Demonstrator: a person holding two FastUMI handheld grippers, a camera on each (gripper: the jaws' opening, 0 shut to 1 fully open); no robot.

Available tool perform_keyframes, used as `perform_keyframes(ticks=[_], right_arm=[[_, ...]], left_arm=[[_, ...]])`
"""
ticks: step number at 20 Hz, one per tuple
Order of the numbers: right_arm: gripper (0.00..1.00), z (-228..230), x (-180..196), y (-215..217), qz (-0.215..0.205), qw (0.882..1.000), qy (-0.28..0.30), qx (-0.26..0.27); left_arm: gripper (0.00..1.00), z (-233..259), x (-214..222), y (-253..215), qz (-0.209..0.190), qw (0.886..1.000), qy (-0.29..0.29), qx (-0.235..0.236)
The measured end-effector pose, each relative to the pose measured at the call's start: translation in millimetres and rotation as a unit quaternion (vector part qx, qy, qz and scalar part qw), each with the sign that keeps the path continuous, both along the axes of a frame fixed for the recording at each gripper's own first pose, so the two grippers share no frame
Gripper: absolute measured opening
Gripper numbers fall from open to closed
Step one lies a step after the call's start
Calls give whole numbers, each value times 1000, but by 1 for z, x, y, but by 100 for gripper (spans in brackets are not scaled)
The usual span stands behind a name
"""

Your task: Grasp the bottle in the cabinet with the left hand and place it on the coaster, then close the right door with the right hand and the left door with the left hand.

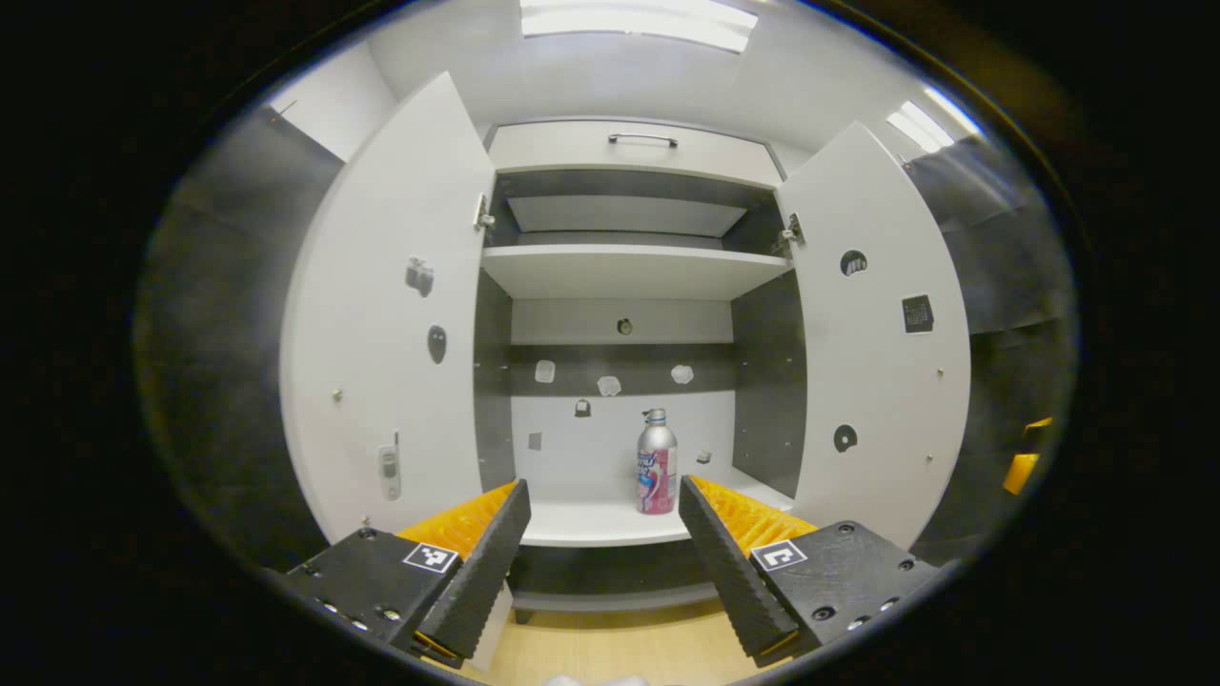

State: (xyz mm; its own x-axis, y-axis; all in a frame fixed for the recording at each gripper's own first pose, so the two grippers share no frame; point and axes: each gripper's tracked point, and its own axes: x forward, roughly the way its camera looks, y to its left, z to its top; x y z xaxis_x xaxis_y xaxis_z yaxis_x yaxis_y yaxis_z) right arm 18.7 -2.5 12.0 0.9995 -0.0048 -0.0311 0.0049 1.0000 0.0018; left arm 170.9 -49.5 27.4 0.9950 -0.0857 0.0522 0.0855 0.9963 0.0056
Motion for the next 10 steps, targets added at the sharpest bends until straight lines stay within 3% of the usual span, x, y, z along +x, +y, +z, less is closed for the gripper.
perform_keyframes(ticks=[2,3,10], right_arm=[[99,2,1,-2,-5,1000,0,2],[99,2,2,-5,-10,1000,1,1],[99,7,18,-16,-29,1000,12,-5]], left_arm=[[96,6,37,-12,-3,1000,-7,-1],[100,8,54,-18,-6,1000,-8,-3],[100,-8,180,-65,-17,1000,4,-21]])
